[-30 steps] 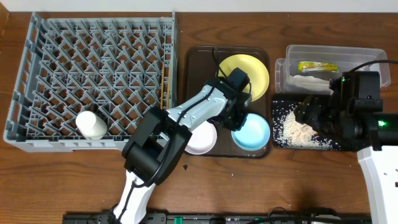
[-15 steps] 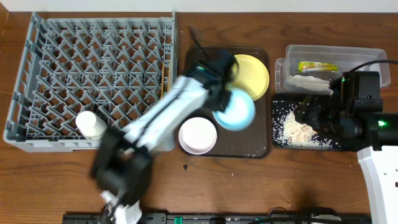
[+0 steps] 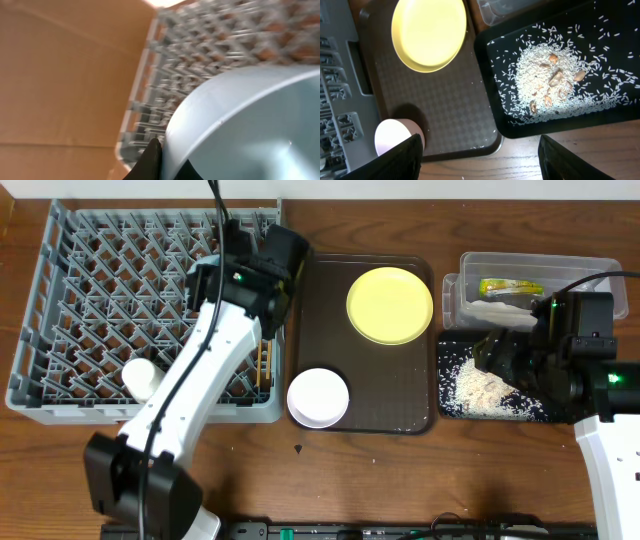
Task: Sort waste into correct bins and load items into the dishwasher
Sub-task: 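Carry the light-blue bowl left and set it in the dish rack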
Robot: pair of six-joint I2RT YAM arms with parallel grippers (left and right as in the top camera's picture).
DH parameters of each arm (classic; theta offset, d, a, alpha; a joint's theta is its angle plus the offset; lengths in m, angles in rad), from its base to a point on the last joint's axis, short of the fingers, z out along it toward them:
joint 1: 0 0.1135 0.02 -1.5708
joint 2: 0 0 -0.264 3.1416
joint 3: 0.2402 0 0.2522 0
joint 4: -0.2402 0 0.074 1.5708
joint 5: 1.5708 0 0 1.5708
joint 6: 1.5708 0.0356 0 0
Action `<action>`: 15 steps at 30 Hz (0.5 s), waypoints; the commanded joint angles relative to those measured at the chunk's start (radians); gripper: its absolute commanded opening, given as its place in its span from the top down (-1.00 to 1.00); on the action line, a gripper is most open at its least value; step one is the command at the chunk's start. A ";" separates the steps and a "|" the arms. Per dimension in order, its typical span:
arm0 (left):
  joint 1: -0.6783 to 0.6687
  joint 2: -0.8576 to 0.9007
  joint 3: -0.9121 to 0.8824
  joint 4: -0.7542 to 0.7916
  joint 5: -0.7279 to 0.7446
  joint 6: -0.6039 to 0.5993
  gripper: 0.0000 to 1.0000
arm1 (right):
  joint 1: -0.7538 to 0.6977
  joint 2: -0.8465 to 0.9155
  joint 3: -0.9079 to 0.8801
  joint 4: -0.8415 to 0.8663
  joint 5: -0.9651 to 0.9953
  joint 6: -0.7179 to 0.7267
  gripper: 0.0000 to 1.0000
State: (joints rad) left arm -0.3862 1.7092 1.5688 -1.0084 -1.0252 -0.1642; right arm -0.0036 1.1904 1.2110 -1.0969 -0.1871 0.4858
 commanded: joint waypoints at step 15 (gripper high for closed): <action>0.119 0.280 -0.015 0.093 -0.269 -0.021 0.85 | -0.006 -0.008 0.004 0.005 -0.004 -0.024 -0.44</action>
State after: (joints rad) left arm -0.2691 1.9491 1.5608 -0.9154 -1.2491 -0.1642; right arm -0.0036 1.1904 1.2110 -1.0946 -0.1871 0.4850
